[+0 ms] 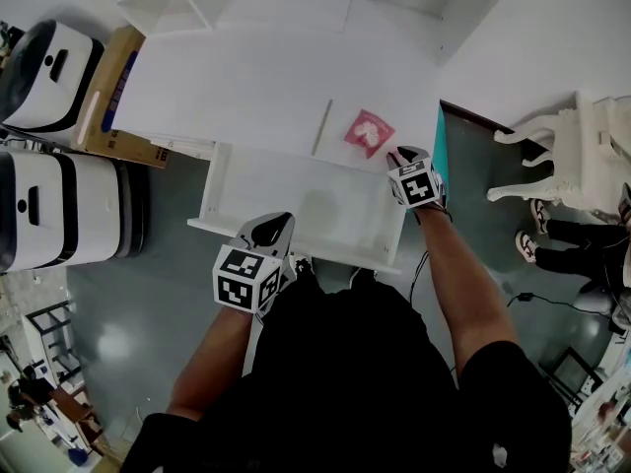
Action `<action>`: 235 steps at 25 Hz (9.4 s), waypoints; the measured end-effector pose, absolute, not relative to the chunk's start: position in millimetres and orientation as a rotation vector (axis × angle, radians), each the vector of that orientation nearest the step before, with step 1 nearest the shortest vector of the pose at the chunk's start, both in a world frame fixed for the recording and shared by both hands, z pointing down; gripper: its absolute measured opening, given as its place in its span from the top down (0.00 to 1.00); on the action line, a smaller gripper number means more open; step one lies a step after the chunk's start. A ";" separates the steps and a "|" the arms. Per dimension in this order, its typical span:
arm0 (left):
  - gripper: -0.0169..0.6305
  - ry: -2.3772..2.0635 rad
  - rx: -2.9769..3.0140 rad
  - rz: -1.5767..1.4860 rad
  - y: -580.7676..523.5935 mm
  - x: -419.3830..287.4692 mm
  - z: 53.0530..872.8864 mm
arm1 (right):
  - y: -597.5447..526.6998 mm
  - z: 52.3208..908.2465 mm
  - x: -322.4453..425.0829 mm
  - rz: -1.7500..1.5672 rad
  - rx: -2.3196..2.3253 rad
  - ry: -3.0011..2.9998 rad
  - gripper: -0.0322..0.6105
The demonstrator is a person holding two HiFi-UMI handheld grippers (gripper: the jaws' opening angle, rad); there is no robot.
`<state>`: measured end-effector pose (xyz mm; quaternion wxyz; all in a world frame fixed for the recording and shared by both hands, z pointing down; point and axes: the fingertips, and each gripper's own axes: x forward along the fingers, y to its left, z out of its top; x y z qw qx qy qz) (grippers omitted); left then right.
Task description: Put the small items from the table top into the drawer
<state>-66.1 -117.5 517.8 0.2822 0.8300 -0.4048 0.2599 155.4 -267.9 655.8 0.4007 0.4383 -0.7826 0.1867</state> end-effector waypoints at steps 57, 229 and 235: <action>0.96 -1.151 2.116 0.720 -102.0 -147.9 527.1 | -161.5 774.4 -20.7 0.382 0.585 -1.964 0.85; 0.96 -1.049 2.289 0.622 -111.0 -77.6 505.8 | -122.9 637.6 62.0 0.327 0.794 -2.083 0.90; 0.96 -1.051 2.275 0.633 -107.8 -79.5 509.0 | -140.3 693.2 76.8 0.318 0.796 -1.966 0.89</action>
